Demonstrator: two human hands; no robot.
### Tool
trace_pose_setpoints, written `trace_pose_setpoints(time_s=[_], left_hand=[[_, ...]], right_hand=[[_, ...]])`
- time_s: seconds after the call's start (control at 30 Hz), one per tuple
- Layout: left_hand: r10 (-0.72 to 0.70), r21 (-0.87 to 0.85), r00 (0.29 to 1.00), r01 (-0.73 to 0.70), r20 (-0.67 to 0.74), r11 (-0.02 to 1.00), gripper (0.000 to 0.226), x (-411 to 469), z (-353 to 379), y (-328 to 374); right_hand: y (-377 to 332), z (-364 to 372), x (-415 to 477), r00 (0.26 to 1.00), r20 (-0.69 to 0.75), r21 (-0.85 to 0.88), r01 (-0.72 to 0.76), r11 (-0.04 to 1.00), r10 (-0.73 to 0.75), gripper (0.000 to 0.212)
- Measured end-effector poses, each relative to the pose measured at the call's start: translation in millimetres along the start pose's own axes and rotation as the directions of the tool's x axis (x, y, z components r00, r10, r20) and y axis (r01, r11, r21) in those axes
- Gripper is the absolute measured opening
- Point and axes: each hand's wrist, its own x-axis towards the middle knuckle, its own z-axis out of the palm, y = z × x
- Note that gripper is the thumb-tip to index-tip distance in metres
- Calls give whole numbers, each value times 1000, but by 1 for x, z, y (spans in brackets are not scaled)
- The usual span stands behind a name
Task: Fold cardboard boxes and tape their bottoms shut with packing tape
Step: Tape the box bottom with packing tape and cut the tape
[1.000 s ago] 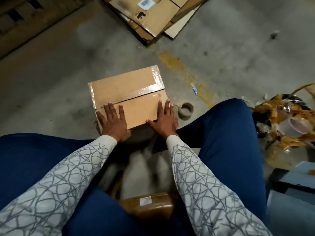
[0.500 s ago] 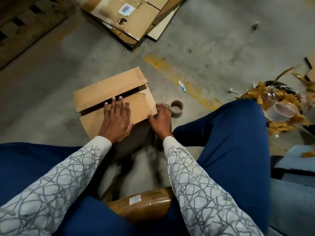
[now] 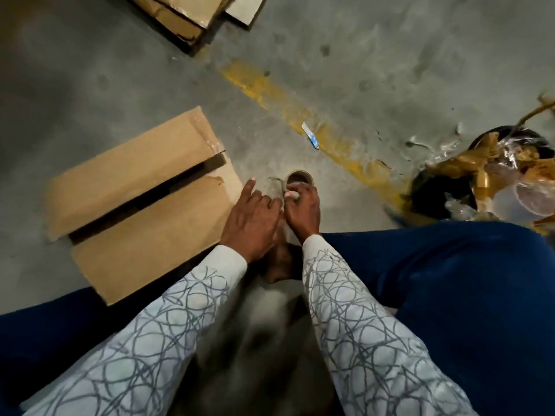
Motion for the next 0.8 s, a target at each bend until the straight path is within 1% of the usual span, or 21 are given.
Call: trace_pose_setpoints(time_s=[0.07,0.13,0.17,0.2,0.27,0.33,0.37,0.43,0.47,0.5,0.53,0.57,0.6,0.63,0.67,0.7,0.73,0.8], left_hand=[[-5,117,992,-9,125,993,61,5,5,6],[-14,215,984,-24,175,976,58,5,11,10],[-13,236,986,-27,167,971,59,4,12,10],[2,232,992,-32,129,972,61,5,16,9],[23,190,1000,-22,-1,982,58,7,26,6],[21,157,998,-12,-59,988,55,7,29,5],[20,139,998,-12,-60,990,54,6,29,6],[36,67,998,-33,-56,997,49,4,26,5],[48,-3,995,-48,-82,999,44,4,23,4],[42,-124,992,-56,-115,991,37,5,21,1],[6,-295,990,-48,-139,954,31,5,15,0],[-59,-492,989,-16,-136,870,27,3,5,-1],[-144,-671,983,33,-110,741,24,2,-8,-2],[-236,-802,970,93,-61,589,24,0,-23,-4],[-321,-877,947,148,-8,458,25,-1,-34,-7],[-393,-911,919,171,10,376,25,-4,-48,-11],[-457,-925,889,184,13,331,26,-8,-62,-15],[-562,-941,827,201,14,273,32,-22,-88,-24]], right_hand=[[12,11,21,988,134,-96,-61,993,74,31],[16,22,34,960,254,-166,-80,983,121,37],[16,27,38,945,293,-182,-92,979,144,41],[16,31,42,934,319,-196,-104,975,164,46],[20,42,51,913,357,-230,-120,966,198,57],[25,49,53,888,407,-298,-92,950,214,58],[26,50,52,882,411,-324,-95,941,230,59],[22,45,47,901,361,-297,-134,946,241,59],[16,39,43,926,312,-261,-133,956,214,54],[8,31,40,946,254,-223,-147,964,203,46],[-1,21,35,962,187,-163,-167,972,197,37],[-8,9,29,968,120,-72,-212,975,219,33],[-17,-5,24,966,60,49,-254,966,251,30],[-28,-21,19,959,19,182,-283,942,284,24],[-40,-34,14,953,0,300,-289,909,303,19],[-55,-50,7,956,-6,398,-266,878,293,20],[-71,-66,-4,967,-5,461,-224,858,255,20],[-102,-94,-28,992,-13,504,-101,858,125,22]])
